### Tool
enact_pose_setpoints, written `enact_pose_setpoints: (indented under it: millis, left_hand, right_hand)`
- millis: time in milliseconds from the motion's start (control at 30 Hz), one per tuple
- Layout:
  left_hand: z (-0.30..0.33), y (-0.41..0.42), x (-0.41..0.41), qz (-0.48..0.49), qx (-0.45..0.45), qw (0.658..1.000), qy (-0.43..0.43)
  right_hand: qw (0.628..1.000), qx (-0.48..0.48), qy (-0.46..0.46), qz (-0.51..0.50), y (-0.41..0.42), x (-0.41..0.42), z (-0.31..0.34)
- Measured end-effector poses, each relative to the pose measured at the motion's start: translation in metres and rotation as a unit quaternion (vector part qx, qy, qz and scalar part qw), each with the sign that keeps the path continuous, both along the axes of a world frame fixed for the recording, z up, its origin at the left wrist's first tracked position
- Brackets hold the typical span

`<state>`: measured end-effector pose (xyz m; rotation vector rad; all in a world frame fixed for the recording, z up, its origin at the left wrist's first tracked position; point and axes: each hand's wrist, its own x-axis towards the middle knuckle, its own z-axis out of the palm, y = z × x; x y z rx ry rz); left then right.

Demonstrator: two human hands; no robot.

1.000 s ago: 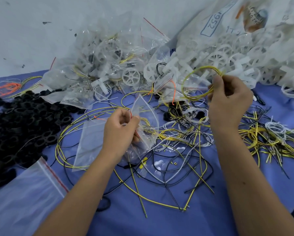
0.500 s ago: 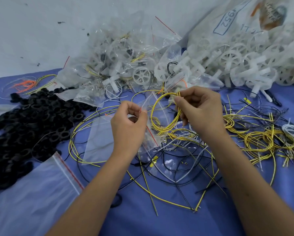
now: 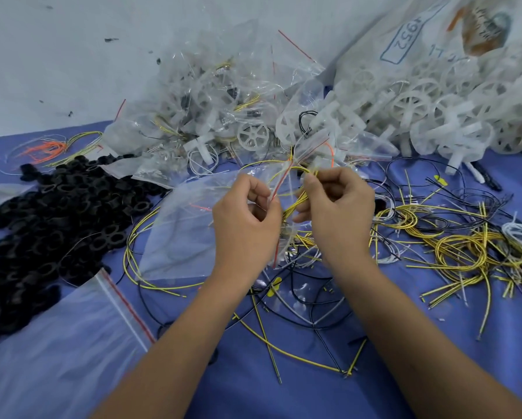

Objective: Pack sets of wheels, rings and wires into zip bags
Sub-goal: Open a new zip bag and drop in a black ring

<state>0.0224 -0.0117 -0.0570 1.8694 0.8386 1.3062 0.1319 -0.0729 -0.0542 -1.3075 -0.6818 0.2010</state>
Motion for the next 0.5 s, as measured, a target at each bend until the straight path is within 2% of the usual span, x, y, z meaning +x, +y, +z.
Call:
enact_pose_setpoints:
  millis: [100, 167, 233, 300, 367, 500]
  left_hand:
    - [0.001, -0.001, -0.001, 0.011, 0.006, 1.000, -0.004]
    - [0.003, 0.001, -0.002, 0.021, 0.008, 1.000, -0.013]
    - [0.004, 0.001, -0.002, 0.028, 0.004, 0.999, -0.018]
    - [0.006, -0.002, -0.002, 0.029, 0.002, 0.999, -0.018]
    - [0.009, -0.007, 0.000, 0.022, 0.008, 1.000, -0.017]
    - [0.018, -0.016, 0.003, 0.002, 0.029, 0.999, -0.029]
  right_hand:
    - [0.999, 0.007, 0.052, 0.013, 0.001, -0.001, 0.000]
    - [0.995, -0.031, 0.059, 0.074, 0.003, -0.002, -0.001]
    - [0.985, -0.104, 0.014, 0.140, 0.004, -0.004, -0.003]
    - [0.967, -0.174, -0.080, 0.169, 0.004, -0.005, -0.005]
    - [0.957, -0.191, -0.115, 0.187, 0.002, -0.006, -0.006]
    - [0.959, -0.095, 0.048, 0.262, 0.002, -0.006, -0.006]
